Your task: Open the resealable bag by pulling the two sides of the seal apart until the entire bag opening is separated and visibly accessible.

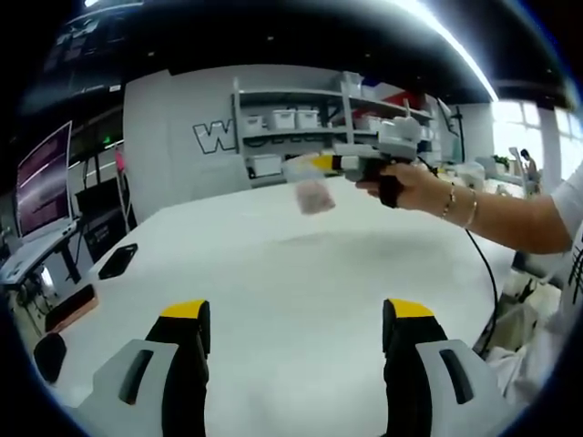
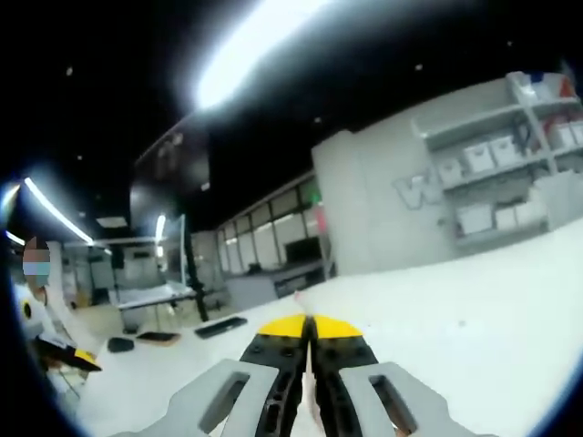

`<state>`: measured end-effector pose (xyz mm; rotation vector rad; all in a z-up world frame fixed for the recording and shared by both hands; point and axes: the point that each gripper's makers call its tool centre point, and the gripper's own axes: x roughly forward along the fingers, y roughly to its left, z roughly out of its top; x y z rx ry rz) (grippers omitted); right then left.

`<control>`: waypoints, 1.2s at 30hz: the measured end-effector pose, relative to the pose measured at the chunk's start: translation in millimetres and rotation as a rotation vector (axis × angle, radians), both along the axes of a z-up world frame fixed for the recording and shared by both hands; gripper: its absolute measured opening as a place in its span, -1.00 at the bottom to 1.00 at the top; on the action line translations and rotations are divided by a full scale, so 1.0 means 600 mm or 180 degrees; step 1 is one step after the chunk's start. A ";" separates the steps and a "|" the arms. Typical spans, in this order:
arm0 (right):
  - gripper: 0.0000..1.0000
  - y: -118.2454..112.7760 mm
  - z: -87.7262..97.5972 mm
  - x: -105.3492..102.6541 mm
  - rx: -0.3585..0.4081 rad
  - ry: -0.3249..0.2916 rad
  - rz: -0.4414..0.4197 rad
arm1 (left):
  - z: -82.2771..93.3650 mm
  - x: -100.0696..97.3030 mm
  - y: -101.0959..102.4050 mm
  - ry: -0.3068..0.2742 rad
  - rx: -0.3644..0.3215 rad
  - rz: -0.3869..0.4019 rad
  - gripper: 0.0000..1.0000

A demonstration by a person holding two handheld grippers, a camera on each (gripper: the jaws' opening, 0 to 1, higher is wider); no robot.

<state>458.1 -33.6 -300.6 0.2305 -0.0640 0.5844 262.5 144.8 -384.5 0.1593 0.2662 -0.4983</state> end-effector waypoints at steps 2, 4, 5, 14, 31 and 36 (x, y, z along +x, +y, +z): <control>-1.00 0.001 0.002 -0.005 0.0000 -0.0014 0.0009 | 0.000 0.000 -0.001 0.0001 0.0002 -0.0004 0.53; -1.00 0.000 0.003 -0.011 0.0001 -0.0029 0.0015 | 0.000 0.000 -0.002 0.0000 -0.0001 -0.0006 0.53; -1.00 0.000 0.003 -0.013 0.0004 -0.0031 0.0019 | 0.000 0.000 -0.002 0.0000 -0.0002 -0.0008 0.53; -1.00 0.003 0.000 -0.044 0.0040 -0.0050 0.0078 | -0.003 0.000 -0.015 0.0012 0.0000 -0.0066 0.53; -1.00 0.008 -0.003 -0.088 0.0068 -0.0075 0.0131 | -0.002 -0.004 -0.019 0.0012 0.0014 -0.0095 0.52; -1.00 0.009 -0.003 -0.105 0.0088 -0.0081 0.0150 | -0.003 -0.003 -0.018 0.0018 0.0020 -0.0097 0.52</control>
